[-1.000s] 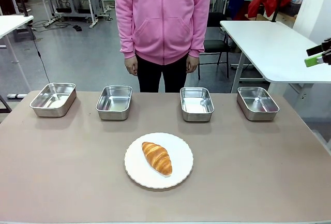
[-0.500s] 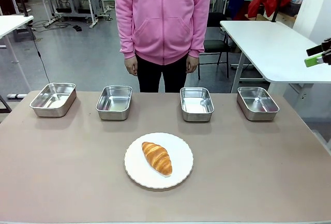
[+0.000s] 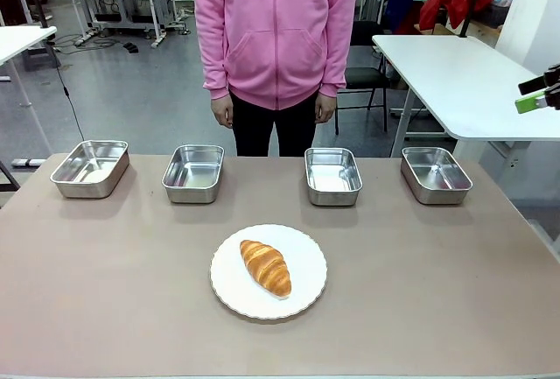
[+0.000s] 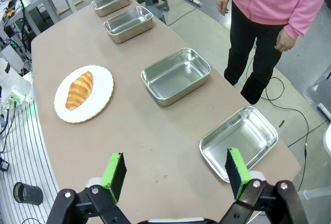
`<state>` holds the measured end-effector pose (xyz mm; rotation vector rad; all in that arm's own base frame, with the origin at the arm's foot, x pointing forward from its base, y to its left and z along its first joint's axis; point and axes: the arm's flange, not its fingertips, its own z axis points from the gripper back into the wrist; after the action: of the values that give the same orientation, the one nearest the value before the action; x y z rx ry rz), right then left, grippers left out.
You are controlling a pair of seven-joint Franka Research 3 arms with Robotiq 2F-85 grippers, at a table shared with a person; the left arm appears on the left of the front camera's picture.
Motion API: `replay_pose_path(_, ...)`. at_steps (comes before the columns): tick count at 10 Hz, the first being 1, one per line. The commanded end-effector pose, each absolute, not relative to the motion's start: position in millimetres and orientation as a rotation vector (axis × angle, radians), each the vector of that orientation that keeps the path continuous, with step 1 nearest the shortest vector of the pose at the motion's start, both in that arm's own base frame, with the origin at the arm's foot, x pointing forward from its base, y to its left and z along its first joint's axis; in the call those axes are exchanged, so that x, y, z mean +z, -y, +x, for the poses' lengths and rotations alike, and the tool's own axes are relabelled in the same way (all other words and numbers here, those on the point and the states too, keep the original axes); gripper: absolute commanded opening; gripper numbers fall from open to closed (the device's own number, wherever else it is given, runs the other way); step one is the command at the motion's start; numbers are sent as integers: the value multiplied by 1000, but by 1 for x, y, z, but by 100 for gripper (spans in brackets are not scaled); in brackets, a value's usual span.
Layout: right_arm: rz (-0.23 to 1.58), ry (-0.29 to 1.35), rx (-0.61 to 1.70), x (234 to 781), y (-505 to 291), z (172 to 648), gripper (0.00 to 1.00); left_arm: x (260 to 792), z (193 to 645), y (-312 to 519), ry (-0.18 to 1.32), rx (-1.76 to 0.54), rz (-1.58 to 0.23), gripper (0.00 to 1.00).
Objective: Place the bread in the container.
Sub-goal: Place the Butter Roll into the Airtight Container indicated by the human.
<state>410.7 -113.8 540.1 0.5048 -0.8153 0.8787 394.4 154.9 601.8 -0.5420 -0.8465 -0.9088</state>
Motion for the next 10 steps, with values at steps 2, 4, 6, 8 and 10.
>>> replay_pose_path(2,507,821,883,542,113,410,100,602,393,-155,850,-909,-542,100)
replay_pose_path(4,507,821,883,542,113,410,100,602,393,-155,850,-909,-542,100)
replay_pose_path(6,507,821,883,542,113,410,100,602,393,-155,850,-909,-542,100)
replay_pose_path(8,507,821,883,542,113,410,100,602,393,-155,850,-909,-542,100)
replay_pose_path(10,507,821,883,542,113,410,100,602,393,-155,850,-909,-542,100)
